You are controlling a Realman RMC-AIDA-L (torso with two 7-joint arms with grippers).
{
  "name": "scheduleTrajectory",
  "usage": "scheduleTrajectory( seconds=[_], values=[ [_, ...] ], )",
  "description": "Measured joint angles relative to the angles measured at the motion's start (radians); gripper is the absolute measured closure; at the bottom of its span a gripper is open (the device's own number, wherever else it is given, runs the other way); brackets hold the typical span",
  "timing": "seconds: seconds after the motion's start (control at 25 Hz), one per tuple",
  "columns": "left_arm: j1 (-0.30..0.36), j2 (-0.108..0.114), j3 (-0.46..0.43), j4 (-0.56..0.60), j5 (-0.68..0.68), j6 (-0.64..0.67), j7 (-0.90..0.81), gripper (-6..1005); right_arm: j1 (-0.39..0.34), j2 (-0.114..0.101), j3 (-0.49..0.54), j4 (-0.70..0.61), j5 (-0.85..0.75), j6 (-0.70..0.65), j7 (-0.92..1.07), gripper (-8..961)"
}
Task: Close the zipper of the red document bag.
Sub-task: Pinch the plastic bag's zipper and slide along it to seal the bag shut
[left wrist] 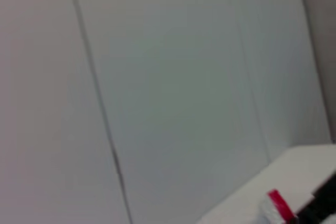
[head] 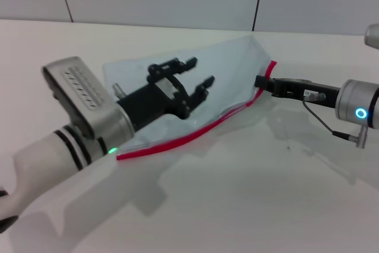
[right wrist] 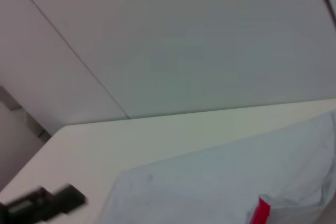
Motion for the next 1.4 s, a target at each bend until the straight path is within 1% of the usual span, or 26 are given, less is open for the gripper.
scheduleTrajectory(
  seconds=[0.24,0.48,0.68,0.76,0.96,1.2,1.4],
  values=[
    [-0.017,-0.001,0.0,-0.068,0.004,-0.095,0.145,517,0.009,0.0,0.0,0.022,0.01,-0.026,-0.018,941],
    [-0.031,-0.003,0.0,-0.112,0.004,-0.154,0.232,517,0.021,0.001,0.0,0.038,0.011,-0.029,-0.028,940],
    [-0.035,-0.004,-0.007,-0.177,-0.003,-0.232,0.357,516,0.022,0.001,0.0,0.038,0.011,-0.029,-0.029,941],
    [-0.037,-0.008,-0.017,-0.2,-0.008,-0.273,0.416,517,0.022,0.002,0.0,0.038,0.016,-0.029,-0.029,941],
    [-0.034,-0.01,-0.039,-0.211,-0.021,-0.281,0.462,518,0.025,0.002,0.0,0.038,0.021,-0.029,-0.027,941],
    [-0.028,-0.011,-0.041,-0.224,-0.066,-0.282,0.524,519,0.026,0.002,-0.003,0.039,0.022,-0.029,-0.027,940],
    [-0.027,-0.011,-0.041,-0.224,-0.07,-0.283,0.534,520,0.031,0.002,-0.008,0.048,0.02,-0.029,-0.029,940]
  ],
)
